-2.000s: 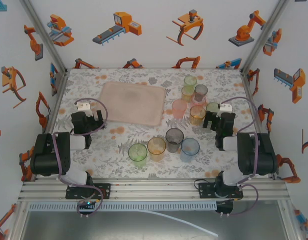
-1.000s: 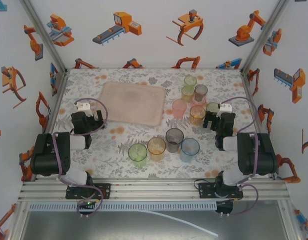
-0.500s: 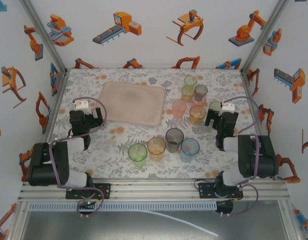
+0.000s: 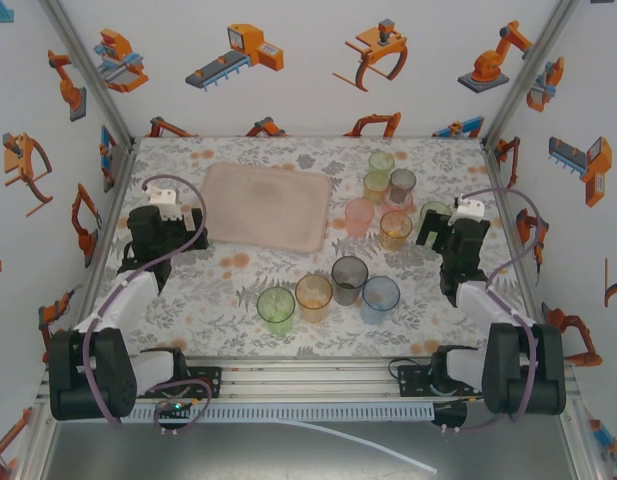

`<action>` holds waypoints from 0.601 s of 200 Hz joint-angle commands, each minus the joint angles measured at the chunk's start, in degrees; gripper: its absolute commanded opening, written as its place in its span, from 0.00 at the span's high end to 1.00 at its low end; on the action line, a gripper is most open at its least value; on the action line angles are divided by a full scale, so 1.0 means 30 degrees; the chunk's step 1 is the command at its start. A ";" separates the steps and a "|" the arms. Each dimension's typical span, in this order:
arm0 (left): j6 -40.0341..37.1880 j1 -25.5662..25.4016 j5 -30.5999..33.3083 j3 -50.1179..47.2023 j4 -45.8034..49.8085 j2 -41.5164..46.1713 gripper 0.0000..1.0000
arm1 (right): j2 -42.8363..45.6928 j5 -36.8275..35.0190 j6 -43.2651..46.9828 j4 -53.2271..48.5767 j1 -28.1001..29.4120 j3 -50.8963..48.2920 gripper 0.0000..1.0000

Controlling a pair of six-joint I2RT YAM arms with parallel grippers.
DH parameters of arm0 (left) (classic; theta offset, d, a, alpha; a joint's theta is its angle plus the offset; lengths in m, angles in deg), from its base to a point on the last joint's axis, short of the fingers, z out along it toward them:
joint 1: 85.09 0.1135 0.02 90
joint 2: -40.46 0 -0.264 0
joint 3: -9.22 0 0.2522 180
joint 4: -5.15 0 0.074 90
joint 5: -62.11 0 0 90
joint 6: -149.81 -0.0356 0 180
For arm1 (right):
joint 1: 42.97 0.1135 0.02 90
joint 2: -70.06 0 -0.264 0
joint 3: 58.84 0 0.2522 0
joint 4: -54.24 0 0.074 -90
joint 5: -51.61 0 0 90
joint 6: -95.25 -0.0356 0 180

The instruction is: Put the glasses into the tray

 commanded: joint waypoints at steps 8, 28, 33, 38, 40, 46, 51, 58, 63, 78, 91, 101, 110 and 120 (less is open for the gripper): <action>-0.0973 -0.0086 -0.0976 0.1957 0.5021 0.0529 0.03 | 0.1502 -0.0647 -0.1833 -0.4826 -0.0108 0.1352 0.01; -0.1049 -0.0086 -0.1191 0.3371 0.6931 0.0681 0.03 | 0.2189 -0.0741 -0.3141 -0.7597 -0.0079 0.2353 0.01; -0.1071 -0.0086 -0.1286 0.3753 0.7370 0.0703 0.03 | 0.2297 -0.0731 -0.3393 -0.8223 -0.0079 0.2607 0.01; -0.1053 -0.0071 -0.1309 0.4169 0.7971 0.0672 0.03 | 0.2414 -0.0793 -0.3760 -0.8878 -0.0035 0.2894 0.01; -0.1025 -0.0082 -0.1306 0.4310 0.8200 0.0669 0.03 | 0.2461 -0.0799 -0.3895 -0.9176 -0.0046 0.3045 0.01; -0.1013 -0.0086 -0.1364 0.4793 0.8843 0.0608 0.03 | 0.2544 -0.0787 -0.4247 -1.0042 -0.0050 0.3467 0.01; -0.1008 -0.0085 -0.1458 0.5224 0.9400 0.0577 0.03 | 0.2588 -0.0652 -0.4496 -1.0684 -0.0033 0.3822 0.01; -0.1008 -0.0114 -0.1608 0.5892 1.0275 0.0538 0.03 | 0.2633 -0.0464 -0.4791 -1.1606 0.0006 0.4315 0.01; -0.1031 -0.0115 -0.1731 0.6379 1.0918 0.0480 0.03 | 0.2637 -0.0379 -0.5046 -1.2264 0.0031 0.4708 0.01; -0.1418 -0.0170 -0.2319 0.7922 1.3189 0.0217 0.03 | 0.2524 0.0041 -0.5427 -1.4187 0.0228 0.5905 0.01; -0.2623 -0.0354 -0.3439 0.9702 1.5846 -0.0362 0.03 | 0.2328 0.0508 -0.5560 -1.5764 0.0457 0.6913 0.01; -0.4035 -0.0635 -0.4595 1.1247 1.8336 -0.1085 0.03 | 0.2185 0.0536 -0.5785 -1.6866 0.0683 0.7736 0.01; -0.4562 -0.1000 -0.4677 1.2363 1.9909 -0.1715 0.03 | 0.1983 0.0858 -0.6292 -1.7856 0.0712 0.8584 0.01; -0.4927 -0.1287 -0.4732 1.3117 2.0931 -0.2177 0.03 | 0.1619 0.0788 -0.7425 -1.8992 0.0759 0.9707 0.01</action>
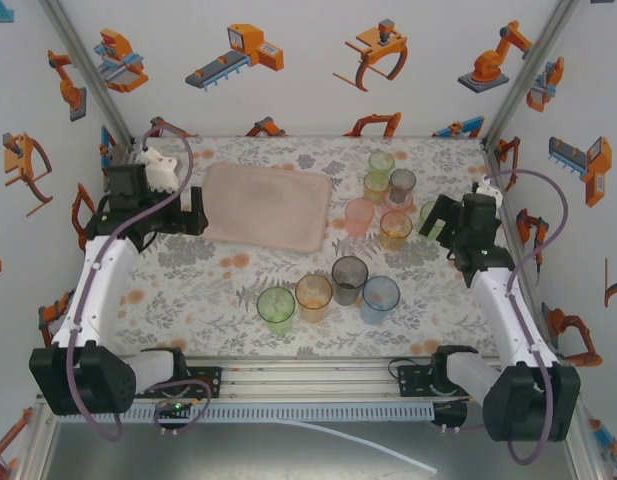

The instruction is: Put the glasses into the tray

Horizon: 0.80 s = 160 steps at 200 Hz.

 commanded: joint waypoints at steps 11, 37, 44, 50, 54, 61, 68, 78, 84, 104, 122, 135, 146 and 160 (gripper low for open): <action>-0.2637 -0.0966 -0.1779 0.2412 0.6426 -0.1311 0.03 | -0.0835 0.1013 -0.3630 -0.5185 0.0243 0.3561 0.01; -0.3406 -0.2125 -0.2263 0.2944 0.7090 -0.0959 0.03 | -0.0413 0.9912 -0.1874 -0.2302 -0.0111 0.3790 0.01; -0.3447 -0.2534 -0.2099 0.3011 0.7147 -0.0778 0.03 | -0.0078 1.1239 -0.2417 -0.0414 -0.0221 0.2771 0.00; -0.3431 -0.2850 -0.1904 0.3036 0.7120 -0.0648 0.03 | 0.0021 1.2370 -0.2917 0.1255 -0.0217 0.1954 0.00; -0.3421 -0.3027 -0.1842 0.3067 0.7123 -0.0569 0.03 | -0.0103 1.2772 -0.3182 0.1729 -0.0200 0.1796 0.00; -0.3416 -0.3318 -0.1862 0.3101 0.7134 -0.0462 0.03 | -0.0634 1.3143 -0.3387 0.1494 -0.0206 0.2052 0.01; -0.3377 -0.3558 -0.1872 0.3128 0.7199 -0.0380 0.03 | -0.1266 1.3182 -0.3004 0.0558 -0.0169 0.2813 0.06; -0.3481 -0.3897 -0.2086 0.3130 0.7279 -0.0246 0.03 | -0.2001 1.2757 -0.2276 -0.1049 0.0071 0.3870 0.11; -0.3657 -0.4041 -0.2338 0.3106 0.7399 -0.0203 0.03 | -0.2336 1.2129 -0.1721 -0.2092 0.0271 0.4539 0.13; -0.4554 -0.4586 -0.2848 0.2805 0.7718 -0.0092 0.03 | -0.3051 0.9911 0.0006 -0.5907 0.1190 0.6990 0.21; -0.4578 -0.5278 -0.2415 0.2517 0.7786 -0.0184 0.03 | -0.2908 0.7521 0.0809 -0.8310 0.2423 0.8254 0.22; -0.4489 -0.5834 -0.2500 0.2718 0.8305 -0.0537 0.03 | -0.2535 0.4865 0.1085 -0.9722 0.3799 0.8744 0.21; -0.4449 -0.6325 -0.2541 0.2867 0.8579 -0.0754 0.03 | -0.2395 0.2805 0.1063 -1.0748 0.4910 0.9095 0.21; -0.4176 -0.7119 -0.1881 0.2826 0.8513 -0.0924 0.03 | -0.2697 0.1794 0.0799 -1.1840 0.5765 0.9801 0.22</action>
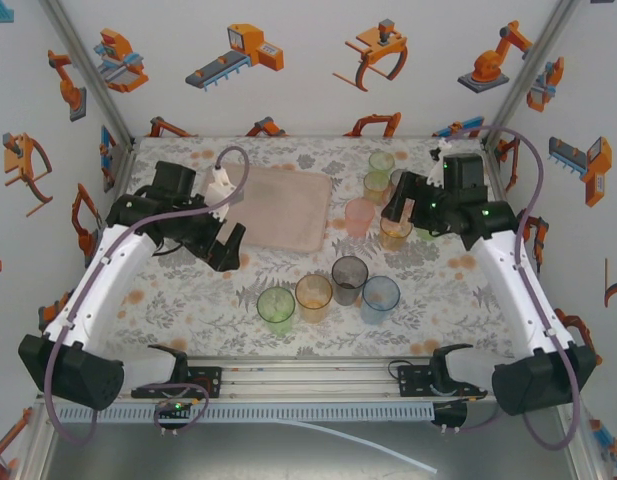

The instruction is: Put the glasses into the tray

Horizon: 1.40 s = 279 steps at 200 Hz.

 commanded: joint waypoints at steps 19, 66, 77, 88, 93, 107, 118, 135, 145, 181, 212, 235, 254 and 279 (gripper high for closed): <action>0.0332 -0.2398 0.1434 0.0533 0.1019 -0.0864 0.03 | -0.0804 -0.3868 0.0182 -0.4884 0.1803 0.2451 0.27; 0.1678 -0.5147 0.2042 0.0190 0.0447 -0.1140 0.03 | -0.0860 -0.5774 -0.1229 -0.5448 0.3578 0.3586 0.31; 0.2092 -0.5460 0.2166 -0.0127 0.0184 -0.1119 0.03 | -0.0661 -0.5680 -0.1565 -0.5214 0.3675 0.3382 0.31; 0.2296 -0.5604 0.2170 -0.0534 -0.0281 -0.0962 0.03 | -0.0588 -0.5625 -0.1694 -0.5065 0.3712 0.3198 0.31; 0.2352 -0.5626 0.2131 -0.0772 -0.0507 -0.0849 0.03 | -0.0577 -0.5647 -0.1718 -0.5029 0.3692 0.3133 0.31; 0.2518 -0.5746 0.2012 -0.1394 -0.1249 -0.0608 0.03 | -0.0588 -0.5895 -0.1694 -0.4998 0.3690 0.2982 0.31; 0.2677 -0.5892 0.1866 -0.1618 -0.1422 -0.0735 0.00 | -0.0523 -0.6149 -0.1610 -0.4928 0.3690 0.2866 0.31; 0.2479 -0.6264 0.2200 -0.1794 -0.1673 -0.0992 0.05 | -0.0404 -0.7002 -0.1623 -0.4851 0.3692 0.2569 0.30; 0.2387 -0.6414 0.2612 -0.1991 -0.1991 -0.1064 0.06 | -0.0286 -0.7385 -0.1664 -0.4594 0.3706 0.2250 0.30; 0.2299 -0.6951 0.2857 -0.2094 -0.2374 -0.1625 0.10 | 0.0432 -0.7735 -0.2134 -0.3011 0.3690 0.1054 0.30; 0.1881 -0.8324 0.4412 -0.2099 -0.2599 -0.1916 0.10 | 0.1079 -0.8012 -0.2586 -0.2650 0.3694 0.0609 0.30; 0.1916 -0.8557 0.4736 -0.2201 -0.2792 -0.1888 0.13 | 0.1518 -0.8156 -0.2741 -0.2658 0.3707 0.0277 0.31; 0.1930 -0.8793 0.5105 -0.2527 -0.3269 -0.1858 0.17 | 0.1780 -0.8334 -0.2938 -0.2628 0.3690 0.0011 0.31; 0.2106 -0.8963 0.5161 -0.2876 -0.3661 -0.2007 0.23 | 0.1890 -0.8466 -0.3155 -0.2638 0.3690 -0.0136 0.31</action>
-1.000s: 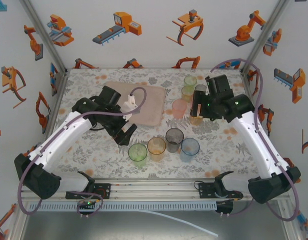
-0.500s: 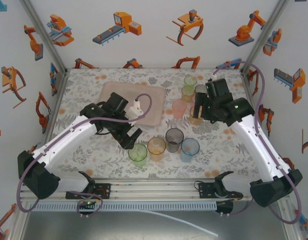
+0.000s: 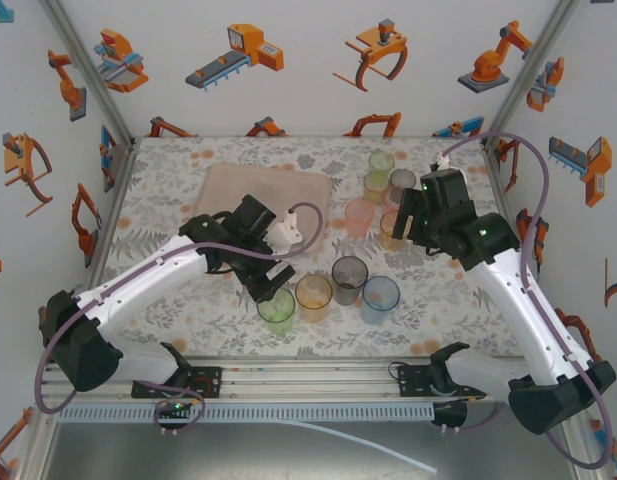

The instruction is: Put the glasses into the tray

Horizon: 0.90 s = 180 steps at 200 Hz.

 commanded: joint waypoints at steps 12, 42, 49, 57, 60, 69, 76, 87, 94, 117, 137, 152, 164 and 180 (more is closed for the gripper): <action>0.0154 -0.0301 0.0390 -0.0574 -0.0712 -0.0135 0.25 | 0.0215 -0.0647 -0.0636 0.0369 0.0080 -0.0318 0.31; 0.0239 -0.0482 0.0308 -0.0641 -0.0824 -0.0150 0.34 | 0.0156 -0.0824 -0.0751 0.0479 0.0078 -0.0342 0.31; 0.0248 -0.0533 0.0355 -0.0685 -0.0871 -0.0169 0.35 | 0.0127 -0.0825 -0.0783 0.0542 0.0076 -0.0380 0.31; 0.0277 -0.0589 0.0377 -0.0745 -0.0933 -0.0195 0.37 | 0.0098 -0.0854 -0.0828 0.0600 0.0076 -0.0414 0.31; 0.0272 -0.0587 0.0357 -0.0738 -0.0921 -0.0220 0.39 | 0.0083 -0.0854 -0.0841 0.0648 0.0076 -0.0416 0.31; 0.0363 -0.0650 0.0292 -0.0771 -0.0897 -0.0222 0.42 | 0.0068 -0.0876 -0.0866 0.0720 0.0077 -0.0477 0.31; 0.0421 -0.0709 0.0265 -0.0732 -0.0875 -0.0189 0.45 | 0.0063 -0.0883 -0.0907 0.0753 0.0091 -0.0532 0.31; 0.0465 -0.0790 0.0327 -0.0726 -0.0832 -0.0186 0.49 | 0.0065 -0.0884 -0.0959 0.0828 0.0081 -0.0600 0.31; 0.0505 -0.0819 0.0424 -0.0721 -0.0823 -0.0176 0.50 | 0.0101 -0.0909 -0.0975 0.0831 0.0076 -0.0654 0.31; 0.0544 -0.0841 0.0478 -0.0783 -0.0802 -0.0279 0.50 | 0.0212 -0.1029 -0.0989 0.0851 0.0084 -0.0775 0.31; 0.0515 -0.0918 0.0577 -0.0811 -0.0831 -0.0405 0.50 | 0.0321 -0.1089 -0.1002 0.0821 0.0084 -0.0823 0.30; 0.0544 -0.0951 0.0600 -0.0838 -0.0859 -0.0574 0.51 | 0.0362 -0.1147 -0.1000 0.0867 0.0083 -0.0891 0.31; 0.0595 -0.0982 0.0656 -0.0887 -0.0919 -0.0597 0.51 | 0.0423 -0.1190 -0.0991 0.0848 0.0076 -0.0917 0.31; 0.0593 -0.0980 0.0767 -0.0918 -0.0940 -0.0652 0.54 | 0.0500 -0.1279 -0.1019 0.0856 0.0076 -0.1006 0.31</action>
